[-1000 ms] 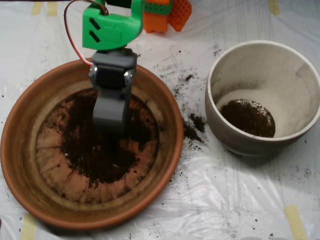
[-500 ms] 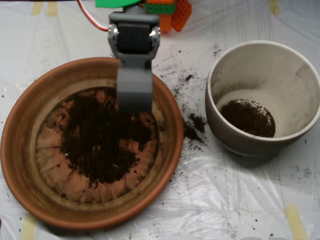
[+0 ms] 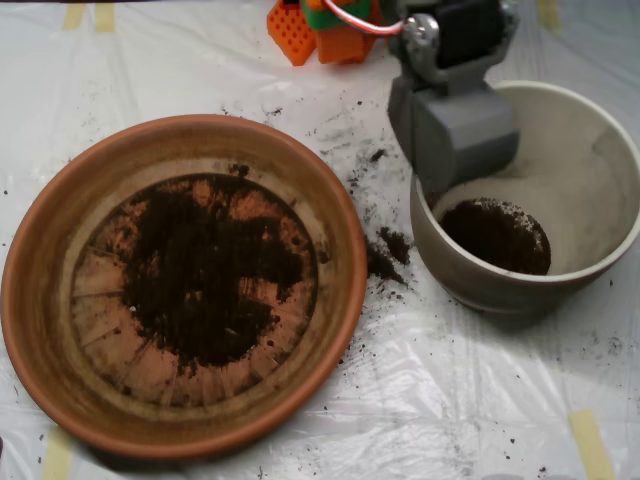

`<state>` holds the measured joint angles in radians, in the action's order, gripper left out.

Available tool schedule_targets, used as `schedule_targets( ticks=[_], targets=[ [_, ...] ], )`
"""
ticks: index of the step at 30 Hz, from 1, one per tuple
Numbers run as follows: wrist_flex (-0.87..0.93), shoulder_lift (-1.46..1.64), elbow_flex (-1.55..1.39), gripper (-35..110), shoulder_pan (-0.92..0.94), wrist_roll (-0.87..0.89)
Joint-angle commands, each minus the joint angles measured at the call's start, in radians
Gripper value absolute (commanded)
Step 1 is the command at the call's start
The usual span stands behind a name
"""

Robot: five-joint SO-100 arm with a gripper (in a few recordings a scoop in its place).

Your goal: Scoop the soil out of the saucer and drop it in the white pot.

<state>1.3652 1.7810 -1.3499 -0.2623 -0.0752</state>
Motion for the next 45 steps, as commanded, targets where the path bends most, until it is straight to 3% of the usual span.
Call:
schedule_targets(
  ticks=[1,4,7,15,28,36,45],
  targets=[
    [0.052,-0.021,0.143,-1,-0.091,-0.003],
    [0.126,-0.104,0.218,1,-0.138,-0.011],
    [0.146,-0.127,0.229,22,-0.156,-0.008],
    [0.167,-0.114,0.215,36,-0.156,-0.021],
    [0.161,-0.114,0.19,38,-0.173,-0.014],
    [0.15,-0.029,0.229,38,-0.048,0.1],
    [0.049,0.175,0.029,39,0.293,0.183]
  ],
)
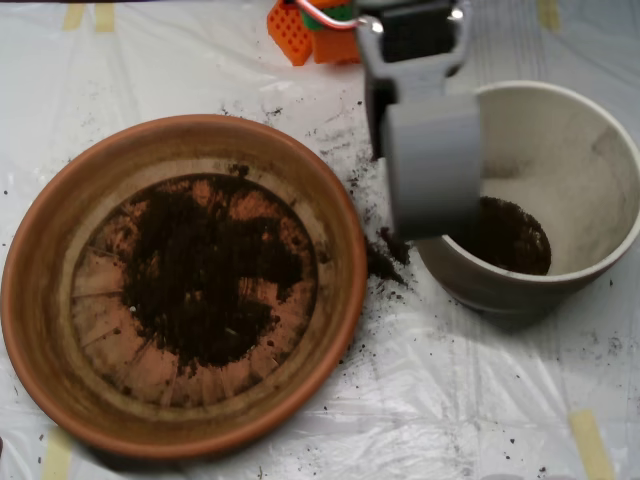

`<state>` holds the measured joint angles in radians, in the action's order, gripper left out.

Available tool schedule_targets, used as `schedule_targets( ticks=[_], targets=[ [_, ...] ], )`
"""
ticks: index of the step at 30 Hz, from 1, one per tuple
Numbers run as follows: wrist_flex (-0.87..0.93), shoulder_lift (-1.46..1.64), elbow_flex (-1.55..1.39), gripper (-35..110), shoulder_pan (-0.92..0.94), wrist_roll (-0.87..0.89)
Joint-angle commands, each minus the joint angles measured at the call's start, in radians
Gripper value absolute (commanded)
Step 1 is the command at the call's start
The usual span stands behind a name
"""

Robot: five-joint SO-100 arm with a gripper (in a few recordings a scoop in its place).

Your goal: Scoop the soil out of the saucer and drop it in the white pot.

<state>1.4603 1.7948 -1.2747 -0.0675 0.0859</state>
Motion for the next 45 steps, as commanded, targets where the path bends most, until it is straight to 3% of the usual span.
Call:
schedule_targets(
  ticks=[1,15,23,28,42,45],
  targets=[
    [-0.058,0.176,-0.081,39,0.133,0.015],
    [-0.301,0.141,-0.583,38,0.508,-0.199],
    [-0.359,-0.077,-0.594,38,0.698,-0.19],
    [-0.347,-0.25,-0.518,37,0.719,-0.221],
    [-0.46,-0.365,-0.472,34,0.787,-0.213],
    [-0.451,-0.408,-0.43,19,0.793,-0.215]
  ],
)
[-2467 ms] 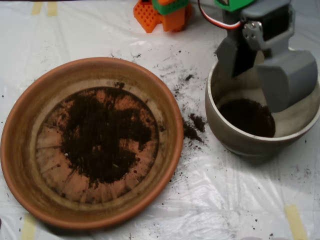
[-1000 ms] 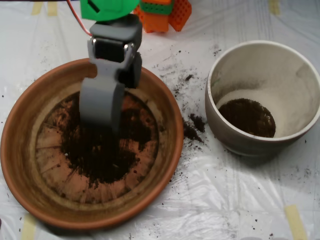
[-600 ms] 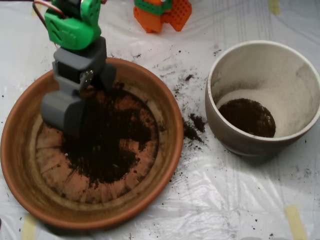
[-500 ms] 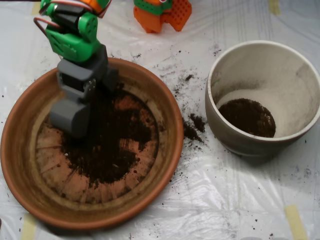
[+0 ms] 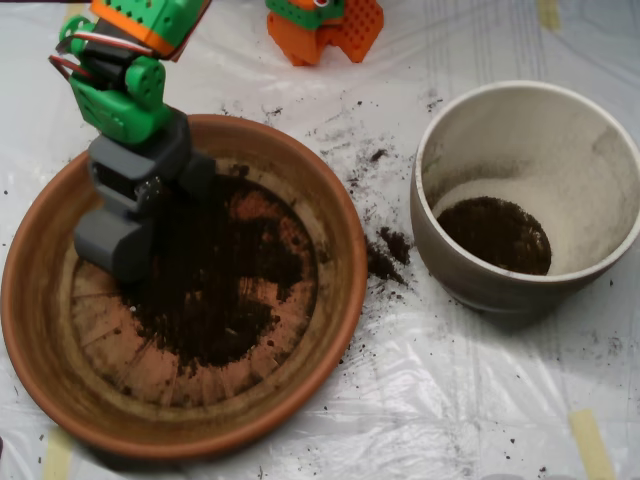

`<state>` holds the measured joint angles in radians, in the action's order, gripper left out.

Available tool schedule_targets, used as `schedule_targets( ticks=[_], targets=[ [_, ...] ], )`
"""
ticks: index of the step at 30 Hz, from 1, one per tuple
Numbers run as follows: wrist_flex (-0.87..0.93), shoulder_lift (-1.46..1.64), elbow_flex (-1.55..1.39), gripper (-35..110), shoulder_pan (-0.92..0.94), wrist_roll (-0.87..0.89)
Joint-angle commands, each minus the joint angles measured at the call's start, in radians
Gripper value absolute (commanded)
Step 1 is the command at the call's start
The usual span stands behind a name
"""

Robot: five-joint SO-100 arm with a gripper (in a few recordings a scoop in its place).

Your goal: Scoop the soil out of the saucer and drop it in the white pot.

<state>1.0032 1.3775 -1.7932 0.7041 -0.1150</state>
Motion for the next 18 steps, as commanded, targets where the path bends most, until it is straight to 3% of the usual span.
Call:
schedule_targets(
  ticks=[1,8,18],
  targets=[
    [0.006,-0.003,0.1,15,0.021,-0.012],
    [-0.04,0.003,0.086,7,0.0,-0.037],
    [-0.4,0.1,-0.044,5,-0.031,-0.166]
  ],
)
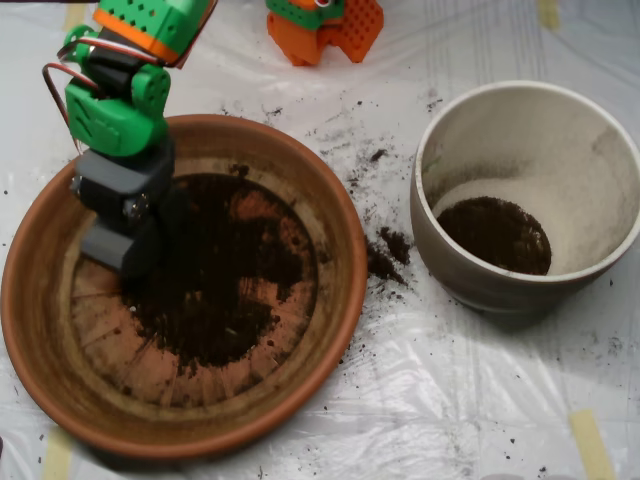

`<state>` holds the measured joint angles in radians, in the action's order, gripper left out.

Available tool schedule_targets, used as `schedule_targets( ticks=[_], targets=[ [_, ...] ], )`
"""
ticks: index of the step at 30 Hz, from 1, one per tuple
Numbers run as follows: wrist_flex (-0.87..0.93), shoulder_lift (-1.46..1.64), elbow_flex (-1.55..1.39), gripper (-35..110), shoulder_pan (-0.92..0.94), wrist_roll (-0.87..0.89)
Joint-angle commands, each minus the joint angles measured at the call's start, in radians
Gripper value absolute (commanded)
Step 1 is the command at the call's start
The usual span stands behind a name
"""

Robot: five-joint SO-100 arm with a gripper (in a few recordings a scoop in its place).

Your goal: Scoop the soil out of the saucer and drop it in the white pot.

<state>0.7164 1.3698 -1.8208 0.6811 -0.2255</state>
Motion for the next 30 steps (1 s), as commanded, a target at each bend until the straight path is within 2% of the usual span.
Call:
schedule_targets(
  ticks=[1,6,11,18,30],
  targets=[
    [-0.147,0.106,-0.025,5,-0.011,-0.078],
    [-0.212,0.097,-0.026,0,-0.017,-0.14],
    [-0.172,0.198,-0.04,-1,-0.018,-0.083],
    [-0.017,0.419,-0.026,-1,-0.078,-0.003],
    [0.302,0.626,0.117,-1,-0.327,0.107]
  ],
)
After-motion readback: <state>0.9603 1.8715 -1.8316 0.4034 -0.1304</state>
